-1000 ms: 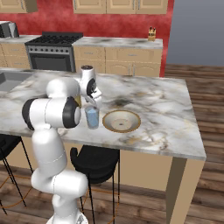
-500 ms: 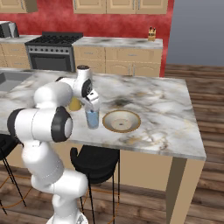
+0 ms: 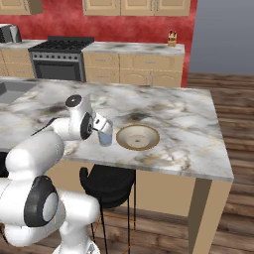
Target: There are two ice cubes in the ice bowl. Place both ice cubes in the glass cup.
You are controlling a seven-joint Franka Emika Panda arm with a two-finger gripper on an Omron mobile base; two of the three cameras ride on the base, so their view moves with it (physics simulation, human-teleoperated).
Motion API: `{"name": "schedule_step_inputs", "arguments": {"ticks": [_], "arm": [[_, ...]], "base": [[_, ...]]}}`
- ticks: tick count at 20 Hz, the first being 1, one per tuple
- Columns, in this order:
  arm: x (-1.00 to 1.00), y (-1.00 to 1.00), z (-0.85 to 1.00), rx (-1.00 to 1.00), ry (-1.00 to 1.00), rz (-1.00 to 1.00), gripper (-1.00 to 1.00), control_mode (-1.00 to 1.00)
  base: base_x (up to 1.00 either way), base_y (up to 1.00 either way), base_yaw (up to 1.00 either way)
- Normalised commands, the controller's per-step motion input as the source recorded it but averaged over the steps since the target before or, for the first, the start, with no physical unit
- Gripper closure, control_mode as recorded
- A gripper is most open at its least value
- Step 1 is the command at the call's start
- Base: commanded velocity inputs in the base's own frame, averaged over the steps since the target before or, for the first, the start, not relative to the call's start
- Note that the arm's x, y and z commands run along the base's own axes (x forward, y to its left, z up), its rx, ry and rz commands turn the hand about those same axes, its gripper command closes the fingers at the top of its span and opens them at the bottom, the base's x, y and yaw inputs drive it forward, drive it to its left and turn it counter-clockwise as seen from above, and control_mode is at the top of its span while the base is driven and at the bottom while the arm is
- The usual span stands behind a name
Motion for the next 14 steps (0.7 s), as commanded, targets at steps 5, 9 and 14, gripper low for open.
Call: {"name": "schedule_step_inputs", "arguments": {"ticks": [5,9,14], "arm": [[-0.81,-0.11,0.08,-0.35,-0.98,0.16,-1.0,-1.0],[-0.13,-0.01,0.0,0.02,-0.04,-0.02,-1.0,-1.0],[0.01,0.0,0.0,0.0,0.01,0.0,-1.0,-1.0]], "base": [[0.0,0.0,0.0],[0.0,0.0,0.0],[0.0,0.0,0.0]]}}
